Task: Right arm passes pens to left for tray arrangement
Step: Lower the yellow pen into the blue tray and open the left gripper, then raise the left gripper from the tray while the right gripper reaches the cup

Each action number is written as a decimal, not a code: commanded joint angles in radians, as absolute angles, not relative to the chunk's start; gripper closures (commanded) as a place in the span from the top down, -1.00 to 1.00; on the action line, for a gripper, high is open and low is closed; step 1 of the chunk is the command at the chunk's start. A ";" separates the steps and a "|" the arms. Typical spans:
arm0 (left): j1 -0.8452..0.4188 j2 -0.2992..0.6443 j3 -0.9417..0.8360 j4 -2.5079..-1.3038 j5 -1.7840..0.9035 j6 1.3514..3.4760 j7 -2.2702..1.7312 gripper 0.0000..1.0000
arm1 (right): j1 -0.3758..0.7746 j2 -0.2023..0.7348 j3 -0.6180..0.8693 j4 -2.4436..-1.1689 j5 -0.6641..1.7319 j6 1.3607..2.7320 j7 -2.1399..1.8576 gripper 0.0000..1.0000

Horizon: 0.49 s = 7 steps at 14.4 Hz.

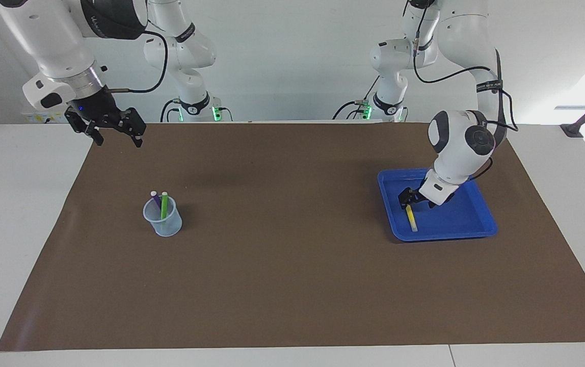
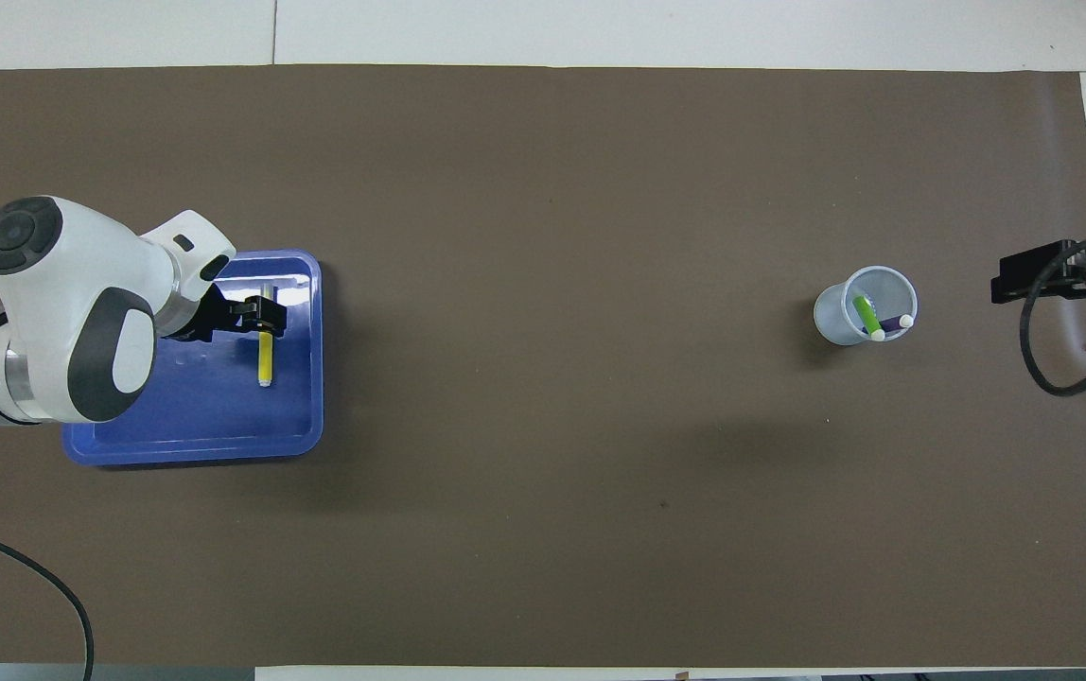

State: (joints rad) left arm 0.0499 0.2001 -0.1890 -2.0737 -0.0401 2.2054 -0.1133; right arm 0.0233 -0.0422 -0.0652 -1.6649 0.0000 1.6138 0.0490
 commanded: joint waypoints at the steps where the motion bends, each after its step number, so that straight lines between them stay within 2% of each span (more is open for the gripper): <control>1: 0.069 0.201 -0.192 -2.075 -0.025 2.223 -0.192 1.00 | 0.021 -0.037 -0.066 -1.657 -0.020 1.612 0.035 1.00; 3: 0.078 0.201 -0.192 -2.071 -0.066 2.223 -0.198 1.00 | 0.020 -0.038 -0.066 -1.651 -0.020 1.612 0.034 1.00; 7: 0.149 0.202 -0.192 -2.031 -0.328 2.226 -0.282 1.00 | 0.025 -0.038 -0.066 -1.651 -0.021 1.614 0.035 1.00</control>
